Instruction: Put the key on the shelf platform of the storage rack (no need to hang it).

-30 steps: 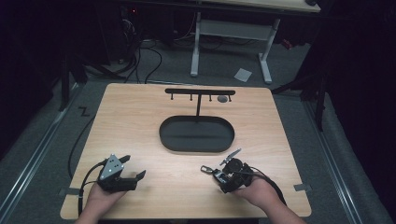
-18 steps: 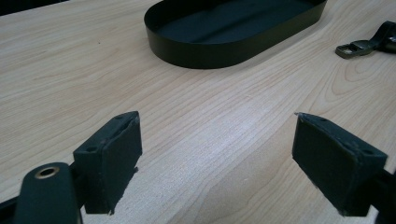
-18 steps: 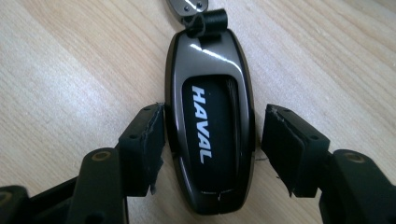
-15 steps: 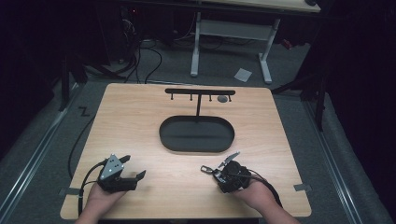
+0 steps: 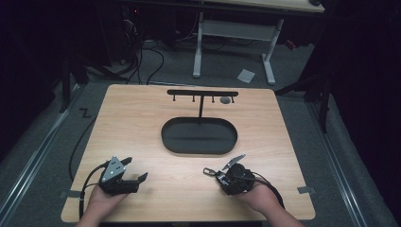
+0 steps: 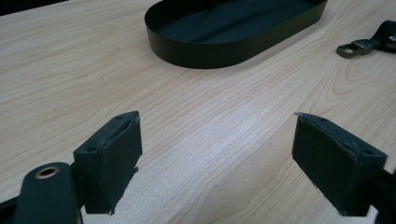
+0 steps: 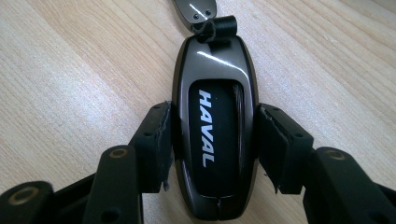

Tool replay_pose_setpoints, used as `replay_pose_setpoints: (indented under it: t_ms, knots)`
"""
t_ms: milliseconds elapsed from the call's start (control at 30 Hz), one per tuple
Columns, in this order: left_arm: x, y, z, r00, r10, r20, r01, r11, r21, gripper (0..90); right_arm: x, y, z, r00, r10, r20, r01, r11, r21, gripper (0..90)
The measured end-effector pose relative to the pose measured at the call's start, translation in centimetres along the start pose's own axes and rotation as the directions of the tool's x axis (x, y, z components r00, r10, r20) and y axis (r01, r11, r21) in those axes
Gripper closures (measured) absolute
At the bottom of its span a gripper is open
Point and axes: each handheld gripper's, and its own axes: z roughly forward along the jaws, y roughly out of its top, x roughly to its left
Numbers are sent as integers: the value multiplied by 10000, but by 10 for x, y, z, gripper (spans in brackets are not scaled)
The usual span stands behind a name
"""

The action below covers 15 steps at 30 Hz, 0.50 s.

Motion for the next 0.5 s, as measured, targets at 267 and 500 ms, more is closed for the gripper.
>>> replay_pose_setpoints:
  t_ms: [267, 500]
  knots:
    - [0, 0, 0, 10000, 0, -8, 0, 10000, 16, 168, -1, 3, -5, 9998, 161, 133, -160, 9999, -63, 489]
    - [0, 0, 0, 10000, -5, -24, 5, 10000, -2, 168, -8, 11, -21, 9985, 395, 373, -375, 9979, -536, 489]
